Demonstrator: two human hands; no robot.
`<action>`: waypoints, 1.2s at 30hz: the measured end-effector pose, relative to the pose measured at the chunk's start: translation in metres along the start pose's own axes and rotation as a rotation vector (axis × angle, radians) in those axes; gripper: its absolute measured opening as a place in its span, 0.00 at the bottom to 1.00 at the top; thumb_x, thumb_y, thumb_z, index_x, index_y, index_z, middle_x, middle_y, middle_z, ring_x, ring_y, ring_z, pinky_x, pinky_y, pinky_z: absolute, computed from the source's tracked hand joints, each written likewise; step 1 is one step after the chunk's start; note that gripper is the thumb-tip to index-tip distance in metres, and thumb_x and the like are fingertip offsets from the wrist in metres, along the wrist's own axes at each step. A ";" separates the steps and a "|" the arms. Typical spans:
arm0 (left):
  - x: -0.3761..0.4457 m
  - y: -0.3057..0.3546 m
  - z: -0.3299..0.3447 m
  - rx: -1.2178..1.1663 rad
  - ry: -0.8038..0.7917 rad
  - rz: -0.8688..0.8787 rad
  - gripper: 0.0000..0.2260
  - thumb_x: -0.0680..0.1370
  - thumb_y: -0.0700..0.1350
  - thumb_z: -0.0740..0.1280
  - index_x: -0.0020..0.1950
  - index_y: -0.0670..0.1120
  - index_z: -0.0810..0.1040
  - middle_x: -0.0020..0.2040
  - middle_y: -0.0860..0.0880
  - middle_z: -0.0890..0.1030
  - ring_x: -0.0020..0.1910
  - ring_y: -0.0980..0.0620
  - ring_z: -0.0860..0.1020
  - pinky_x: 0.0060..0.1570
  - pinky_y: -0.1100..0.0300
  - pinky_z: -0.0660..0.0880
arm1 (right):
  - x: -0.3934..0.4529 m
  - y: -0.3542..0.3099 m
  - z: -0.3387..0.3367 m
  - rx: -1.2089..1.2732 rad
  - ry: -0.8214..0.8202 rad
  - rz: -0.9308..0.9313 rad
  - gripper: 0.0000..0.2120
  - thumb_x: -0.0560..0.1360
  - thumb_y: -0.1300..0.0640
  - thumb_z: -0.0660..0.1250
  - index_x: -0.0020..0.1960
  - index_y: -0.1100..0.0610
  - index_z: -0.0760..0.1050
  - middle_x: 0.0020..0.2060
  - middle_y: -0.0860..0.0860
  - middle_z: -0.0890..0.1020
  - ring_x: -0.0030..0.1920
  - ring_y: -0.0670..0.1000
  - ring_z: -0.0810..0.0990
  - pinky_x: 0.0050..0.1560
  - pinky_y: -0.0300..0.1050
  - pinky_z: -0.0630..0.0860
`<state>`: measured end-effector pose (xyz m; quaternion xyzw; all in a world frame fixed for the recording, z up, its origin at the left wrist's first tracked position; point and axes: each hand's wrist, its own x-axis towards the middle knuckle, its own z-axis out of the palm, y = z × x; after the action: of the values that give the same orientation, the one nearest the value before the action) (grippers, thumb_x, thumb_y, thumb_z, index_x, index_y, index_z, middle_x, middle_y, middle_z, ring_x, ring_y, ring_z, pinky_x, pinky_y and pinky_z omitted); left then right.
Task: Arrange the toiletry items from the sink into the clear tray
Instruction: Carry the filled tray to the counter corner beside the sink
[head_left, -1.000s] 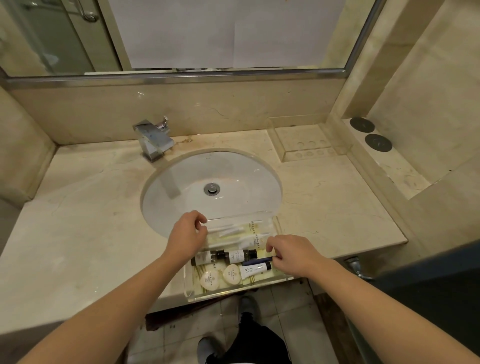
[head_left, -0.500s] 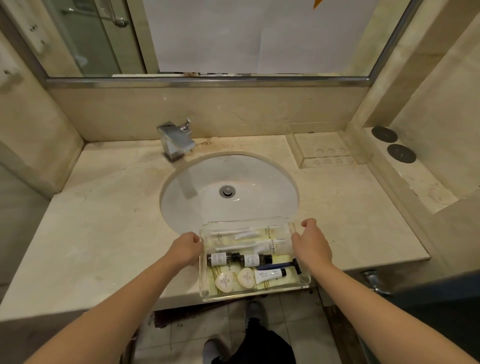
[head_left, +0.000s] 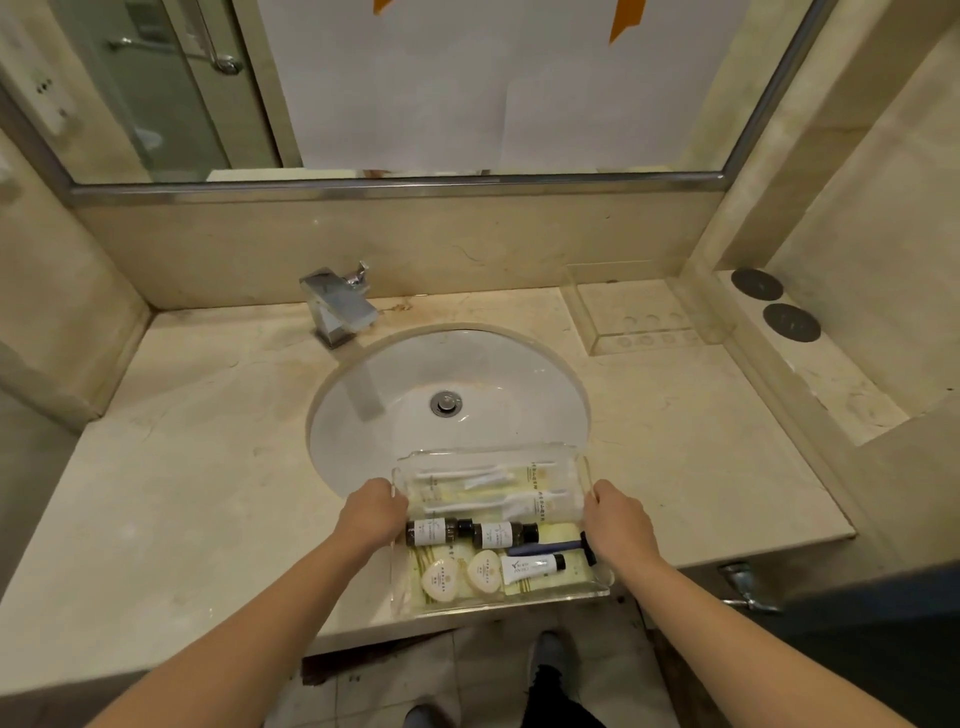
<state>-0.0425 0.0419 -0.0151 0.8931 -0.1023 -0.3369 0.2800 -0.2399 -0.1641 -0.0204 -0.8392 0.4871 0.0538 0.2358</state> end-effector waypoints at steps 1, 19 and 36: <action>0.002 0.006 -0.001 -0.006 0.001 0.005 0.09 0.77 0.41 0.57 0.45 0.39 0.75 0.44 0.40 0.81 0.46 0.40 0.81 0.49 0.47 0.80 | 0.003 0.001 -0.003 0.017 0.006 -0.002 0.12 0.81 0.55 0.51 0.44 0.57 0.68 0.40 0.55 0.78 0.39 0.55 0.76 0.33 0.46 0.69; 0.047 0.162 0.073 -0.237 -0.045 0.013 0.12 0.80 0.44 0.55 0.47 0.40 0.76 0.42 0.42 0.78 0.38 0.46 0.74 0.38 0.56 0.70 | 0.116 0.081 -0.093 0.233 0.055 0.136 0.13 0.81 0.56 0.50 0.40 0.57 0.67 0.37 0.56 0.77 0.34 0.55 0.72 0.29 0.45 0.64; 0.079 0.284 0.167 -0.356 -0.160 -0.077 0.10 0.77 0.47 0.62 0.56 0.46 0.74 0.52 0.41 0.80 0.50 0.40 0.81 0.49 0.46 0.81 | 0.228 0.166 -0.130 0.194 0.089 0.284 0.13 0.81 0.56 0.49 0.47 0.59 0.70 0.42 0.59 0.77 0.41 0.60 0.75 0.35 0.47 0.67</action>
<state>-0.0917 -0.2932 0.0009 0.8030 -0.0291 -0.4302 0.4115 -0.2796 -0.4719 -0.0356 -0.7369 0.6135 0.0019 0.2840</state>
